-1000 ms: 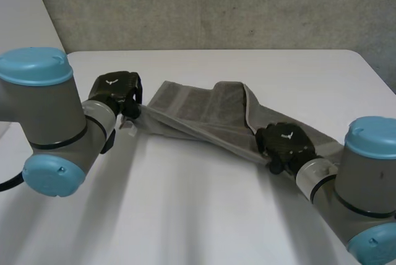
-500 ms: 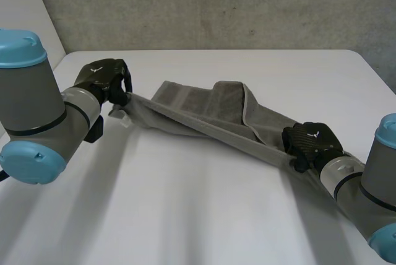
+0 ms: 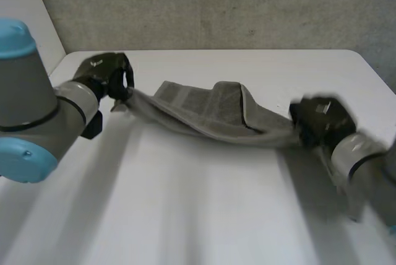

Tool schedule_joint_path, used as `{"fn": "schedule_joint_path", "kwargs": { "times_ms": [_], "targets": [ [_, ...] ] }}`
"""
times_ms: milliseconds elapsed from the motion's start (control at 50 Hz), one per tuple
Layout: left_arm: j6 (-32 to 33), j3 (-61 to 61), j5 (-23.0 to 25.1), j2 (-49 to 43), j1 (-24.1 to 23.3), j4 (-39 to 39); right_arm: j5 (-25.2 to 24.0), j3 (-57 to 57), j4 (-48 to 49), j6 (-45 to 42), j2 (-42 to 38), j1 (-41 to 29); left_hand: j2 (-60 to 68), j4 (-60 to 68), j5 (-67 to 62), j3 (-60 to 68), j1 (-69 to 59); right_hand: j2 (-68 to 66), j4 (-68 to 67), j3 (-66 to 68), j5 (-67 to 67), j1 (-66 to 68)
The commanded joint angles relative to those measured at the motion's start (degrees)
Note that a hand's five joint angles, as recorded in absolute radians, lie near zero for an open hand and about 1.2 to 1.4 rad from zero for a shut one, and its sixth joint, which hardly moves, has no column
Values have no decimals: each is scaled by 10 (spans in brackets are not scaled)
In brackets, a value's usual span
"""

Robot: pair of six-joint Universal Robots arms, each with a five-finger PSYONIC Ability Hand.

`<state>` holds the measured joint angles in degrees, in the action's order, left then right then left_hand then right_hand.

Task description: Fold the towel.

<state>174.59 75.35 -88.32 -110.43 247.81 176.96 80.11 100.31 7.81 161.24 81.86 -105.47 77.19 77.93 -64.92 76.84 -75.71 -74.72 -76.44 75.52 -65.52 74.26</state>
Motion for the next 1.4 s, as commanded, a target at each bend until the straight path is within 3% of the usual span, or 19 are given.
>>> {"fn": "schedule_joint_path", "kwargs": {
  "times_ms": [20,100,160,260,340,540,640,740,800,880,940,1020,1060,1140,1180,1280,1400],
  "targets": [
    [-2,-42,43,94,1,-21,-45,-164,-146,5,109,26,28,21,-51,32,-43,-53,-36,45,-45,57],
    [-1,-66,46,120,2,-21,-79,-264,-250,3,100,43,28,21,-51,32,-43,-53,-36,45,-45,57],
    [-1,-79,47,124,2,-21,-87,-280,-271,-2,88,44,28,21,-51,32,-43,-53,-36,45,-45,57],
    [0,-74,47,110,9,-22,-84,-299,-300,-28,-5,40,28,21,-51,32,-43,-53,-36,45,-45,57],
    [0,-52,48,62,35,-25,-80,-296,-306,-59,-36,38,28,21,-51,32,-43,-53,-36,45,-45,57],
    [8,-78,55,-55,40,-21,-65,-351,-320,-122,-144,18,28,21,-51,32,-43,-53,-36,45,-45,57],
    [1,-180,55,-116,40,-19,-50,-491,-260,-95,-215,-12,28,21,-51,32,-43,-53,-36,45,-45,57],
    [-7,-357,42,-137,40,12,-34,-594,-153,-22,-224,-17,28,21,-51,32,-43,-53,-36,45,-45,57],
    [-12,-382,36,-131,41,31,-23,-644,-111,25,-220,-14,28,21,-51,32,-43,-53,-36,45,-45,57],
    [-23,-384,25,-88,43,87,-21,-673,-153,34,-226,-11,28,21,-51,32,-43,-53,-36,45,-45,57],
    [-24,-351,28,-73,50,97,-29,-688,-268,16,-246,-10,28,21,-51,32,-43,-53,-36,45,-45,57],
    [-23,-286,30,-65,71,95,-28,-673,-409,-51,-288,-29,28,21,-51,32,-43,-53,-36,45,-45,57],
    [-21,-199,36,-55,82,92,-33,-643,-429,-66,-289,-31,28,21,-51,32,-43,-53,-36,45,-45,57],
    [-18,-103,54,-47,84,91,-41,-553,-407,-95,-280,-29,28,21,-51,32,-43,-53,-36,45,-45,57],
    [-18,-60,67,-46,85,91,-49,-457,-345,-107,-259,-28,28,21,-51,32,-43,-53,-36,45,-45,57],
    [-18,74,108,-46,86,92,-47,-358,-279,-137,-251,-27,28,21,-51,32,-43,-53,-36,45,-45,57],
    [-18,117,123,-45,86,91,-38,-318,-275,-159,-253,-25,28,21,-51,32,-43,-40,-23,32,-32,45]
  ]
}}
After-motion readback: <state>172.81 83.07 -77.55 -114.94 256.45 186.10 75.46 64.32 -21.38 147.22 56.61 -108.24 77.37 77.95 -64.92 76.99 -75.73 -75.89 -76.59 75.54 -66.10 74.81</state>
